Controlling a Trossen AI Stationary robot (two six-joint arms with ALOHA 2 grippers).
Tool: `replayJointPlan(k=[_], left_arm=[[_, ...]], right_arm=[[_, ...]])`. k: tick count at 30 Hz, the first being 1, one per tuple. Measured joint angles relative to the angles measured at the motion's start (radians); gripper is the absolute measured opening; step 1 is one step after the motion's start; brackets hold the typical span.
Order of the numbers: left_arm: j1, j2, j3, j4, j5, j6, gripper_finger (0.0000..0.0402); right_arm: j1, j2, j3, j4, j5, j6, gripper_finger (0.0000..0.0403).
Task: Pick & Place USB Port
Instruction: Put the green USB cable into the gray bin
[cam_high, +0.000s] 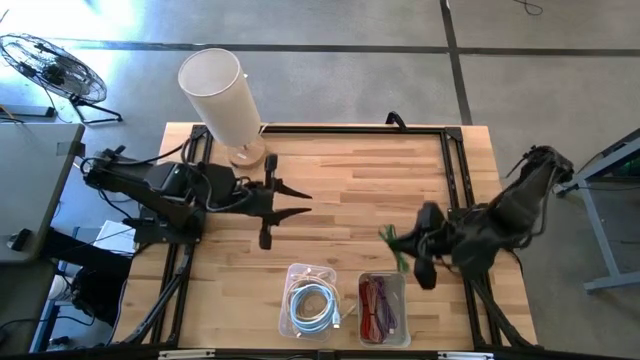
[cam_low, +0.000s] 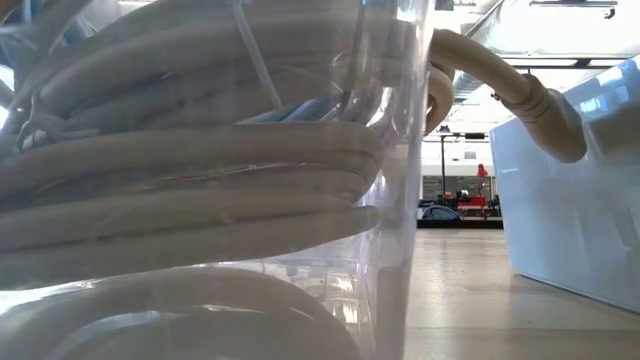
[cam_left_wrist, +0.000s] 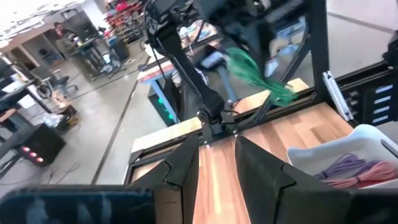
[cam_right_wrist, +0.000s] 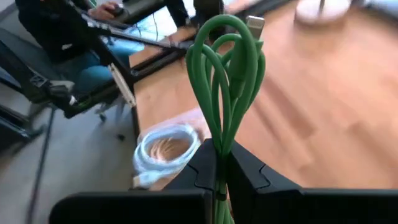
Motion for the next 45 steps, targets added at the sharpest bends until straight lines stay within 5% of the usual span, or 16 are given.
replayJointPlan(k=[12,19,22,29,38,45], left_arm=[[-0.027,0.0,0.0,-0.05,-0.067,-0.026,0.0101],[-0.025,0.001,0.0,-0.128,-0.008,-0.027,0.0101],[-0.025,0.001,0.0,-0.16,0.032,-0.037,0.0101],[-0.025,0.001,0.0,-0.172,0.15,-0.058,0.0101],[-0.025,0.001,0.0,-0.186,0.205,-0.08,0.0101],[-0.025,0.001,0.0,-0.215,0.204,-0.08,0.0101]], right_arm=[[0.15,0.001,-0.496,0.616,0.065,0.445,0.0008],[0.211,0.03,-0.714,1.107,0.241,0.496,0.0008],[0.209,0.075,-0.742,1.179,0.245,0.52,0.0008],[0.185,0.179,-0.681,1.12,0.206,0.596,0.0008],[0.111,0.267,-0.389,0.4,-0.053,0.813,0.0008],[0.072,0.415,-0.214,0.212,-0.255,0.947,0.0008]])
